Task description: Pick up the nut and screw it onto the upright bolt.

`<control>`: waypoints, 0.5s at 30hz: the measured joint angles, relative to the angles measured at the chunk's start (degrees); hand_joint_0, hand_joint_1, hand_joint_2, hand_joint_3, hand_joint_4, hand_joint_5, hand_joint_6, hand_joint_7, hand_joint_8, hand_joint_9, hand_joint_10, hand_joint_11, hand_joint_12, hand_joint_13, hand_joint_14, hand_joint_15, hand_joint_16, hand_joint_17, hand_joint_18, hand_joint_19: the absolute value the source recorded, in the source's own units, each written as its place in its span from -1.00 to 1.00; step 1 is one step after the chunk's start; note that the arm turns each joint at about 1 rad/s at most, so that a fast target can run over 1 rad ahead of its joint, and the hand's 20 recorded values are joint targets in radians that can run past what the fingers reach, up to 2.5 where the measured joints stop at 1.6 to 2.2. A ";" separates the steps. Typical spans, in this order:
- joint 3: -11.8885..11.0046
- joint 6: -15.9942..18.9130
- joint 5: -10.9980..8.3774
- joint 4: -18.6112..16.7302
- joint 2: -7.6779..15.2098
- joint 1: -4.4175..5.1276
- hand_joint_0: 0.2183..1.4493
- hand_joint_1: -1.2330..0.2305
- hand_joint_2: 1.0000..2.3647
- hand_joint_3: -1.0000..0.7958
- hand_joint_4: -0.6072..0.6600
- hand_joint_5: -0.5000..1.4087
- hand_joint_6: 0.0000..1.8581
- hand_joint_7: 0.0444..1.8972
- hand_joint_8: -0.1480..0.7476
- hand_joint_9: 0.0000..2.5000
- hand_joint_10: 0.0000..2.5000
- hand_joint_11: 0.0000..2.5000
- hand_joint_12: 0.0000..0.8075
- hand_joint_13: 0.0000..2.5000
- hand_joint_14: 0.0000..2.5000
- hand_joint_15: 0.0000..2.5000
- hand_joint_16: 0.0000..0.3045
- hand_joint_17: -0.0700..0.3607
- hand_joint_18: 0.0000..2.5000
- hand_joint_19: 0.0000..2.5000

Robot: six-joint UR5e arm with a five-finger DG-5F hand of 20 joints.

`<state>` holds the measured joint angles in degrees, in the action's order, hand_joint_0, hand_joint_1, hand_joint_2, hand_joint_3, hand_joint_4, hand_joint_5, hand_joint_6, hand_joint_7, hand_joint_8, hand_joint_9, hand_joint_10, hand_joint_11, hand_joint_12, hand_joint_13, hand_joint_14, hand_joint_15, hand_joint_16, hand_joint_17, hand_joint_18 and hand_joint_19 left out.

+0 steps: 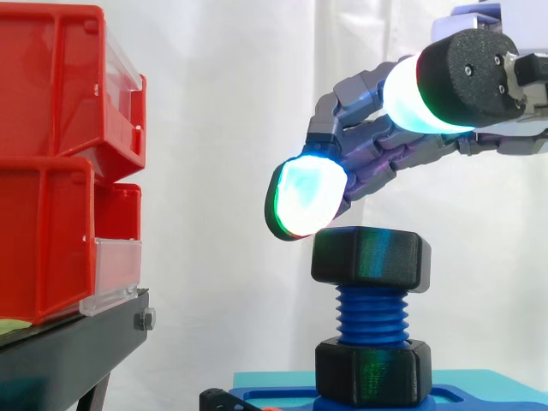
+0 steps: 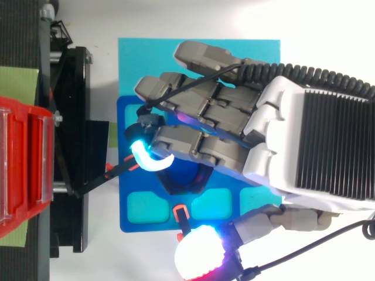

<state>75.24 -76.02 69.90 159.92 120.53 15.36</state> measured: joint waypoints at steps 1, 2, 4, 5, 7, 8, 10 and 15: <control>0.00 0.00 -0.01 0.09 0.01 0.00 -0.57 0.24 -1.00 -0.44 0.45 -0.63 -0.46 0.05 0.01 -0.65 -1.00 -1.00 -0.02 -0.71 -1.00 -1.00 -0.66 -0.14 -0.81 -1.00; 0.00 0.00 -0.01 0.25 0.00 0.01 -0.57 0.23 -1.00 -0.44 0.46 -0.63 -0.46 0.06 0.01 -0.65 -1.00 -1.00 -0.02 -0.71 -1.00 -1.00 -0.66 -0.14 -0.81 -1.00; 0.00 0.00 0.03 0.51 0.01 0.01 -0.57 0.23 -1.00 -0.44 0.46 -0.63 -0.46 0.07 0.01 -0.65 -1.00 -1.00 -0.03 -0.70 -1.00 -1.00 -0.66 -0.14 -0.80 -1.00; 0.00 0.00 0.08 0.67 0.01 0.00 -0.57 0.23 -1.00 -0.44 0.46 -0.62 -0.46 0.08 0.01 -0.65 -1.00 -1.00 -0.03 -0.70 -1.00 -1.00 -0.66 -0.14 -0.80 -1.00; 0.00 0.00 0.18 0.84 -0.01 -0.02 -0.56 0.23 -1.00 -0.44 0.45 -0.62 -0.46 0.08 0.01 -0.64 -1.00 -1.00 -0.03 -0.69 -1.00 -1.00 -0.67 -0.14 -0.80 -1.00; 0.00 0.00 0.24 0.90 0.00 -0.06 -0.56 0.22 -1.00 -0.44 0.46 -0.62 -0.46 0.09 0.01 -0.64 -1.00 -1.00 -0.03 -0.69 -1.00 -1.00 -0.67 -0.15 -0.79 -1.00; 0.00 0.00 0.30 0.96 0.01 -0.12 -0.56 0.22 -1.00 -0.44 0.47 -0.61 -0.46 0.09 0.01 -0.64 -1.00 -1.00 -0.04 -0.69 -1.00 -1.00 -0.67 -0.15 -0.79 -1.00; 0.03 0.00 0.48 1.26 0.01 -0.40 -0.56 0.22 -1.00 -0.44 0.48 -0.61 -0.46 0.13 0.01 -0.63 -1.00 -1.00 -0.05 -0.68 -1.00 -1.00 -0.67 -0.15 -0.78 -1.00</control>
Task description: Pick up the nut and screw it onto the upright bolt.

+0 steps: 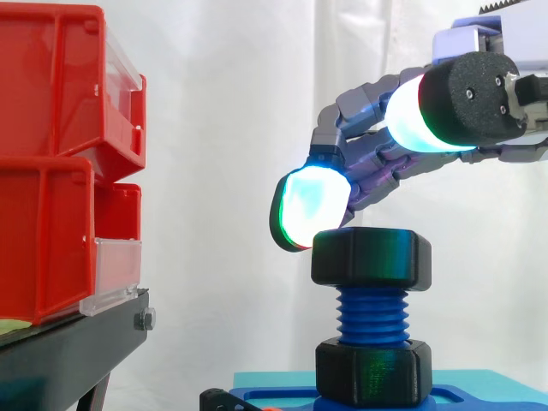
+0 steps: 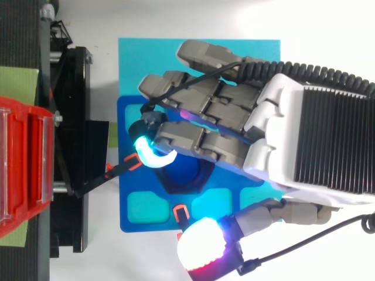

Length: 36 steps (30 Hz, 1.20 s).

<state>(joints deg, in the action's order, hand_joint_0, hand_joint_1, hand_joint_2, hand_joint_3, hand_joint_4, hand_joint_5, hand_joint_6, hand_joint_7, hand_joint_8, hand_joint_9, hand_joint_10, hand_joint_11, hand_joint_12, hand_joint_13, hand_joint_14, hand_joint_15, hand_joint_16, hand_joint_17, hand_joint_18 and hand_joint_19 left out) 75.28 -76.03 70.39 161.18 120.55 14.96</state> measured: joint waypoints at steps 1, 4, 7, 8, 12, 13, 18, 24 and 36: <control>0.02 0.00 0.09 0.07 0.01 -0.06 -0.56 0.22 -1.00 -0.44 0.46 -0.60 -0.46 0.14 0.01 -0.63 -1.00 -1.00 -0.05 -0.67 -1.00 -1.00 -0.67 -0.16 -0.77 -1.00; 0.04 0.00 0.43 0.17 0.01 -0.16 -0.56 0.22 -1.00 -0.44 0.46 -0.60 -0.46 0.18 0.01 -0.62 -1.00 -1.00 -0.06 -0.66 -1.00 -1.00 -0.68 -0.16 -0.77 -1.00; 0.04 0.00 0.72 0.43 0.01 -0.27 -0.55 0.21 -1.00 -0.44 0.45 -0.59 -0.46 0.22 0.02 -0.60 -1.00 -1.00 -0.07 -0.65 -1.00 -1.00 -0.68 -0.17 -0.75 -1.00; 0.04 0.00 0.79 0.55 0.01 -0.34 -0.55 0.21 -1.00 -0.44 0.45 -0.59 -0.46 0.24 0.02 -0.60 -1.00 -1.00 -0.07 -0.65 -1.00 -1.00 -0.68 -0.17 -0.75 -1.00; 0.04 0.00 0.88 0.98 -0.01 -0.59 -0.55 0.20 -1.00 -0.44 0.43 -0.56 -0.46 0.33 0.02 -0.55 -1.00 -1.00 -0.10 -0.60 -1.00 -1.00 -0.69 -0.18 -0.71 -1.00; 0.04 0.00 0.89 1.06 -0.01 -0.63 -0.54 0.20 -1.00 -0.44 0.42 -0.56 -0.46 0.36 0.03 -0.53 -1.00 -1.00 -0.11 -0.59 -1.00 -1.00 -0.70 -0.19 -0.69 -1.00; 0.05 0.00 0.97 1.78 0.00 -1.09 -0.53 0.18 -1.00 -0.44 0.40 -0.53 -0.46 0.43 0.05 -0.44 -1.00 -1.00 -0.16 -0.51 -1.00 -1.00 -0.72 -0.23 -0.61 -0.99; 0.05 0.02 1.47 2.42 0.02 -1.88 -0.51 0.20 -1.00 -0.44 0.38 -0.49 -0.46 0.53 0.06 -0.28 -1.00 -1.00 -0.27 -0.40 -1.00 -1.00 -0.76 -0.29 -0.52 -0.94; 0.05 0.26 3.47 3.07 -0.04 -3.64 -0.49 0.33 -1.00 -0.44 0.22 -0.42 -0.40 0.47 0.01 0.00 -1.00 -1.00 -0.42 -0.23 -1.00 -1.00 -0.80 -0.35 -0.39 -0.91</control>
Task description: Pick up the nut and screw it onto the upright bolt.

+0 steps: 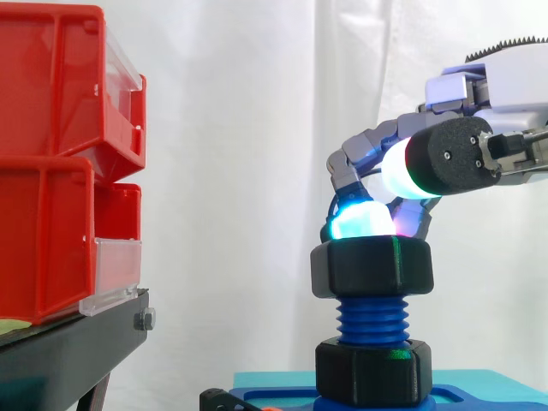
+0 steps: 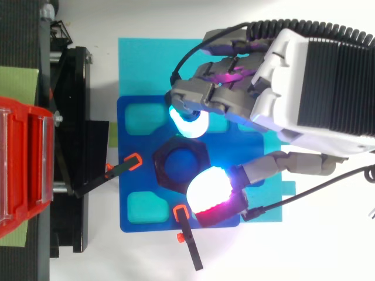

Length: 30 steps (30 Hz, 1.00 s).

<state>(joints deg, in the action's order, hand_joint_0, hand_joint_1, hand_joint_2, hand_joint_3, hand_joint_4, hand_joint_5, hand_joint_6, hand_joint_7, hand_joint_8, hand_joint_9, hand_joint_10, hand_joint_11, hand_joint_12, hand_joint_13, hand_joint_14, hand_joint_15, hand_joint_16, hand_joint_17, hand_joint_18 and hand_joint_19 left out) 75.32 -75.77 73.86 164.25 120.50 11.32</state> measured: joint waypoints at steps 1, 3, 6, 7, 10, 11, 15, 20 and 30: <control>0.00 0.00 0.12 0.04 0.00 -0.10 -0.49 0.33 -1.00 -0.44 0.19 -0.41 -0.40 0.46 -0.01 0.06 -1.00 -1.00 -0.44 -0.20 -1.00 -1.00 -0.81 -0.37 -0.36 -0.90; 0.00 0.00 0.44 0.19 -0.01 -0.32 -0.49 0.33 -1.00 -0.44 0.17 -0.41 -0.40 0.45 -0.03 0.12 -1.00 -1.00 -0.47 -0.17 -1.00 -1.00 -0.81 -0.38 -0.33 -0.89; -0.03 0.00 0.85 0.36 -0.01 -0.59 -0.49 0.35 -1.00 -0.44 0.21 -0.40 -0.46 0.54 -0.03 0.12 -1.00 -1.00 -0.47 -0.17 -1.00 -0.99 -0.81 -0.37 -0.32 -0.88; -0.04 0.00 0.90 0.38 -0.01 -0.63 -0.49 0.38 -1.00 -0.44 0.24 -0.42 -0.46 0.47 -0.02 0.09 -1.00 -1.00 -0.44 -0.19 -1.00 -0.99 -0.80 -0.36 -0.34 -0.88; -0.21 0.00 1.09 0.41 -0.02 -0.79 -0.50 0.43 -1.00 -0.44 0.34 -0.49 -0.46 0.24 -0.01 -0.03 -1.00 -1.00 -0.39 -0.25 -1.00 -0.99 -0.78 -0.33 -0.41 -0.89; -0.54 0.00 1.15 0.47 -0.02 -0.83 -0.50 0.44 -1.00 -0.44 0.33 -0.50 -0.46 0.22 0.00 -0.04 -1.00 -1.00 -0.38 -0.26 -1.00 -0.99 -0.78 -0.32 -0.42 -0.89; -2.48 0.00 1.74 1.29 -0.01 -0.98 -0.51 0.45 -1.00 -0.44 0.38 -0.55 -0.46 -0.01 -0.03 -0.13 -1.00 -1.00 -0.33 -0.32 -1.00 -1.00 -0.75 -0.28 -0.47 -0.89; -3.97 -0.06 2.44 2.48 -0.01 -1.05 -0.53 0.46 -1.00 -0.44 0.31 -0.58 -0.46 -0.21 -0.06 -0.23 -1.00 -1.00 -0.30 -0.39 -1.00 -1.00 -0.74 -0.26 -0.53 -0.91; -4.39 -0.89 2.47 0.26 0.07 0.11 -0.54 0.58 -1.00 -0.44 0.25 -0.61 -0.46 -0.36 -0.14 -0.44 -1.00 -1.00 -0.22 -0.62 -1.00 -1.00 -0.72 -0.23 -0.85 -1.00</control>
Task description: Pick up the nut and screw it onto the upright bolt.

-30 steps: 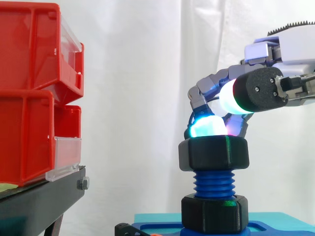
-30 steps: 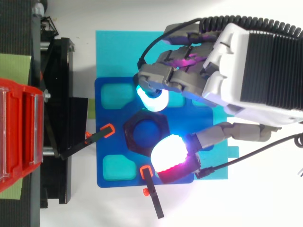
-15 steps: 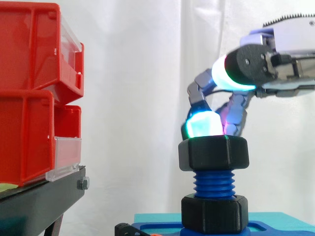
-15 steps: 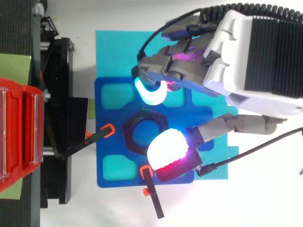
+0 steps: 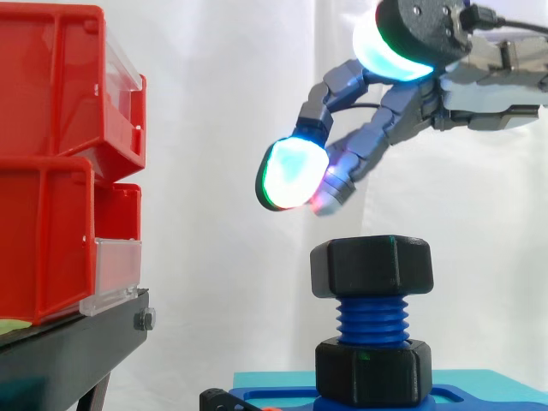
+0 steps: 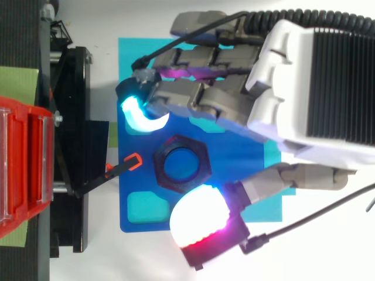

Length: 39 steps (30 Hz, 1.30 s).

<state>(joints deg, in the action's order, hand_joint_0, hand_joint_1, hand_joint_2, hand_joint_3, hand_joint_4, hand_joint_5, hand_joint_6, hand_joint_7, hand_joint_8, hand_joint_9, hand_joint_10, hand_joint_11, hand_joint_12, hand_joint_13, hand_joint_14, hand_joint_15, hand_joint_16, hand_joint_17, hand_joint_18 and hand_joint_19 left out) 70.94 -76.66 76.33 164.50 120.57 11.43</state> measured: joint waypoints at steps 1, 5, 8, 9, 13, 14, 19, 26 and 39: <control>0.00 -0.24 -0.06 -0.17 0.00 0.20 -0.54 0.59 -1.00 -0.44 0.25 -0.61 -0.46 -0.36 -0.15 -0.46 -1.00 -1.00 -0.20 -0.65 -1.00 -1.00 -0.72 -0.23 -0.87 -1.00; 0.02 -0.76 -0.26 -0.44 0.02 1.31 -0.54 0.62 -1.00 -0.44 0.24 -0.62 -0.46 -0.35 -0.15 -0.51 -1.00 -1.00 -0.18 -0.70 -1.00 -1.00 -0.72 -0.23 -0.95 -1.00; 0.19 -0.83 -0.39 -0.44 0.02 2.08 -0.54 0.63 -1.00 -0.44 0.24 -0.62 -0.46 -0.35 -0.16 -0.55 -1.00 -1.00 -0.15 -0.74 -1.00 -1.00 -0.72 -0.23 -0.98 -1.00; 0.28 -0.82 -0.42 -0.46 0.02 2.25 -0.54 0.63 -1.00 -0.44 0.22 -0.61 -0.46 -0.35 -0.16 -0.56 -1.00 -1.00 -0.15 -0.75 -1.00 -1.00 -0.72 -0.23 -1.00 -1.00; 1.18 -0.37 -0.50 -0.80 0.02 2.99 -0.54 0.66 -1.00 -0.44 0.22 -0.61 -0.46 -0.34 -0.17 -0.60 -1.00 -1.00 -0.13 -0.80 -1.00 -1.00 -0.72 -0.23 -1.00 -1.00; 1.60 -0.12 -0.59 -1.07 0.02 3.20 -0.54 0.66 -1.00 -0.44 0.21 -0.61 -0.46 -0.35 -0.18 -0.61 -1.00 -1.00 -0.13 -0.80 -1.00 -1.00 -0.72 -0.23 -1.00 -1.00; 3.13 0.86 -0.90 -2.44 0.02 3.58 -0.54 0.68 -1.00 -0.44 0.20 -0.61 -0.46 -0.34 -0.19 -0.64 -1.00 -1.00 -0.12 -0.84 -1.00 -1.00 -0.71 -0.22 -1.00 -1.00; 3.65 1.45 -0.99 -2.74 0.02 3.63 -0.54 0.68 -1.00 -0.44 0.18 -0.60 -0.46 -0.28 -0.18 -0.66 -1.00 -1.00 -0.12 -0.85 -1.00 -1.00 -0.71 -0.21 -1.00 -1.00; 3.68 1.19 -0.92 -0.89 0.02 3.27 -0.54 0.66 -1.00 -0.44 0.18 -0.59 -0.46 -0.21 -0.17 -0.67 -1.00 -1.00 -0.12 -0.87 -1.00 -1.00 -0.72 -0.22 -1.00 -1.00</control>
<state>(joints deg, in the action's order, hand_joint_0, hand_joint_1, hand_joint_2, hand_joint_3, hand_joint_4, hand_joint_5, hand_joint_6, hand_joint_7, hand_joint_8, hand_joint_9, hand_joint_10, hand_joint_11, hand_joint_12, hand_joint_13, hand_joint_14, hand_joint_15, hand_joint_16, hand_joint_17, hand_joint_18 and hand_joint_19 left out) 74.62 -75.47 75.41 163.62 120.59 14.70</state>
